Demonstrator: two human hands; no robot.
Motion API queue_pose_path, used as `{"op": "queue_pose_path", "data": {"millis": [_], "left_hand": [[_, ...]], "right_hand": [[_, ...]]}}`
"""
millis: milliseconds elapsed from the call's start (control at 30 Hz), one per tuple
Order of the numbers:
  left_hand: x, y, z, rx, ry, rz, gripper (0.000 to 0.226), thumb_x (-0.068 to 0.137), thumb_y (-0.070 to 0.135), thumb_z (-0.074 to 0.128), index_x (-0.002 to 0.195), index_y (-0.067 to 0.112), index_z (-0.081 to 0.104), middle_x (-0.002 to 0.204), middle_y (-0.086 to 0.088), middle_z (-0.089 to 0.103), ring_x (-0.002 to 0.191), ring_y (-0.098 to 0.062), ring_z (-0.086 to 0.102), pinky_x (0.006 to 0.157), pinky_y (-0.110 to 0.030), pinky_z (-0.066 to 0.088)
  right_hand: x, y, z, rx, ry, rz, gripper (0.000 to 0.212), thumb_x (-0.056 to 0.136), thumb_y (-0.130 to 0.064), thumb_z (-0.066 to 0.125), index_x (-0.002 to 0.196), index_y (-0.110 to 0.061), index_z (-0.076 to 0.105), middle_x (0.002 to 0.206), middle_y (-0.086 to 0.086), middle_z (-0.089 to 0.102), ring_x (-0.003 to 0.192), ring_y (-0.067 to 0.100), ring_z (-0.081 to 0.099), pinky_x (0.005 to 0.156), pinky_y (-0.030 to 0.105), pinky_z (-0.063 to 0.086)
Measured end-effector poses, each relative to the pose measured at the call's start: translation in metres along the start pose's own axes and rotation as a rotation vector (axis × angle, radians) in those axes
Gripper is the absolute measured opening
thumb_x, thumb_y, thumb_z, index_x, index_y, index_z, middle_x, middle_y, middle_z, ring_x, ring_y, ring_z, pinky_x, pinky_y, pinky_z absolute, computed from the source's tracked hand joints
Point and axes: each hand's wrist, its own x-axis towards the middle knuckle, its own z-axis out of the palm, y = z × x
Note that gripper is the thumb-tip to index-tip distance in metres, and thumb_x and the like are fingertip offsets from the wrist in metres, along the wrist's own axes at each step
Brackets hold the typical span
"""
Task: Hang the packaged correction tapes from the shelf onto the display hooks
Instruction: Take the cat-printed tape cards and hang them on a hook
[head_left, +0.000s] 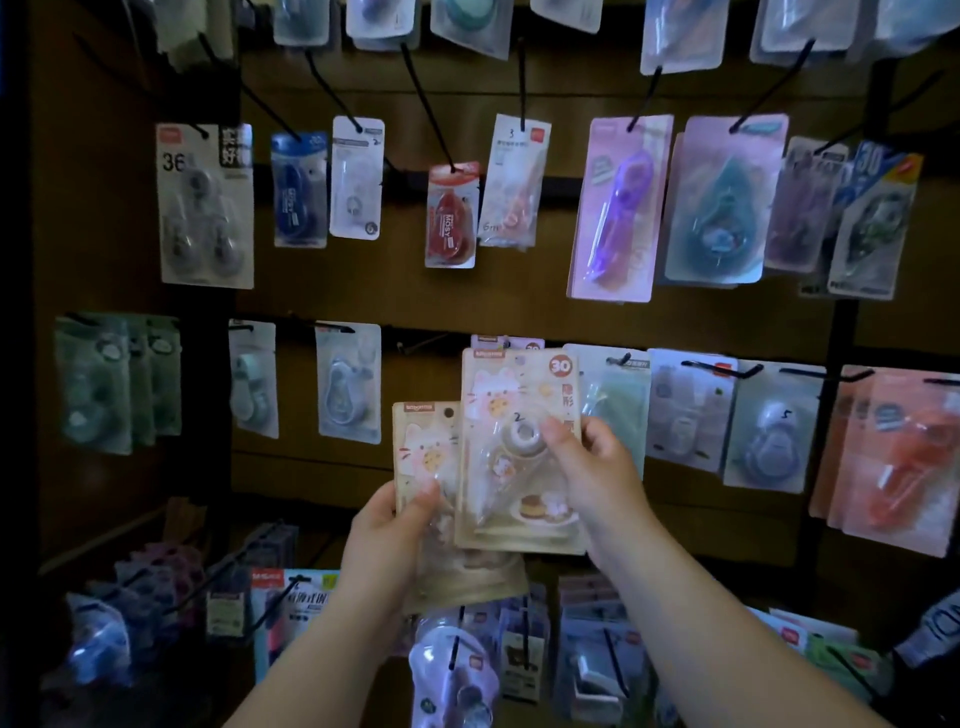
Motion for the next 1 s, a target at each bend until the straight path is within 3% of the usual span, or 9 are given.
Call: {"op": "queue_pose_path", "data": {"millis": [167, 267, 400, 600, 767, 867, 1000], "left_hand": [[0.009, 0.004, -0.011, 0.034, 0.064, 0.064, 0.010, 0.089, 0.023, 0.054, 0.083, 0.026, 0.061, 0.089, -0.004, 0.068, 0.085, -0.023, 0.064, 0.068, -0.034, 0.051], [0.010, 0.003, -0.016, 0.055, 0.088, 0.102, 0.011, 0.089, 0.021, 0.054, 0.081, 0.026, 0.060, 0.083, -0.001, 0.066, 0.078, -0.018, 0.063, 0.058, -0.029, 0.046], [0.010, -0.001, -0.024, 0.079, 0.116, 0.095, 0.009, 0.089, 0.021, 0.054, 0.084, 0.024, 0.061, 0.081, -0.001, 0.067, 0.077, -0.019, 0.063, 0.059, -0.029, 0.047], [0.007, 0.001, -0.029, 0.059, 0.119, 0.073, 0.012, 0.090, 0.022, 0.052, 0.081, 0.028, 0.057, 0.086, 0.000, 0.065, 0.079, -0.018, 0.061, 0.056, -0.028, 0.044], [0.007, 0.000, -0.032, 0.060, 0.114, 0.053, 0.012, 0.090, 0.024, 0.051, 0.097, 0.022, 0.060, 0.095, -0.003, 0.066, 0.089, -0.024, 0.062, 0.063, -0.032, 0.049], [0.006, 0.001, -0.032, 0.047, 0.121, 0.054, 0.009, 0.090, 0.023, 0.051, 0.086, 0.026, 0.058, 0.089, -0.002, 0.065, 0.083, -0.021, 0.062, 0.059, -0.030, 0.047], [0.004, 0.001, -0.034, 0.028, 0.126, 0.057, 0.008, 0.091, 0.023, 0.050, 0.088, 0.024, 0.056, 0.084, 0.002, 0.063, 0.075, -0.014, 0.060, 0.052, -0.026, 0.042]], "right_hand": [[0.011, -0.007, 0.004, -0.016, -0.047, -0.084, 0.011, 0.089, -0.018, 0.055, 0.080, -0.023, 0.057, 0.083, -0.005, 0.066, 0.077, 0.010, 0.063, 0.069, 0.023, 0.054], [0.010, -0.008, 0.006, -0.033, -0.094, -0.115, 0.009, 0.088, -0.018, 0.055, 0.081, -0.023, 0.058, 0.084, -0.003, 0.068, 0.077, 0.012, 0.065, 0.074, 0.028, 0.054], [0.012, -0.005, 0.009, -0.090, -0.039, -0.133, 0.009, 0.088, -0.020, 0.056, 0.080, -0.024, 0.058, 0.085, -0.003, 0.067, 0.081, 0.015, 0.065, 0.079, 0.032, 0.053], [0.011, -0.003, 0.011, -0.114, 0.008, -0.139, 0.009, 0.089, -0.021, 0.054, 0.081, -0.025, 0.056, 0.085, -0.003, 0.066, 0.078, 0.010, 0.063, 0.070, 0.024, 0.053], [0.012, -0.003, 0.011, -0.095, 0.029, -0.142, 0.010, 0.089, -0.022, 0.054, 0.080, -0.026, 0.055, 0.083, -0.006, 0.065, 0.078, 0.008, 0.063, 0.068, 0.021, 0.051], [0.012, -0.004, 0.012, -0.110, 0.024, -0.144, 0.012, 0.090, -0.022, 0.053, 0.079, -0.027, 0.055, 0.082, -0.008, 0.064, 0.077, 0.007, 0.062, 0.066, 0.020, 0.050], [0.010, -0.001, 0.013, -0.149, 0.017, -0.153, 0.010, 0.090, -0.024, 0.053, 0.080, -0.027, 0.054, 0.081, -0.009, 0.064, 0.075, 0.003, 0.061, 0.060, 0.014, 0.050]]}}
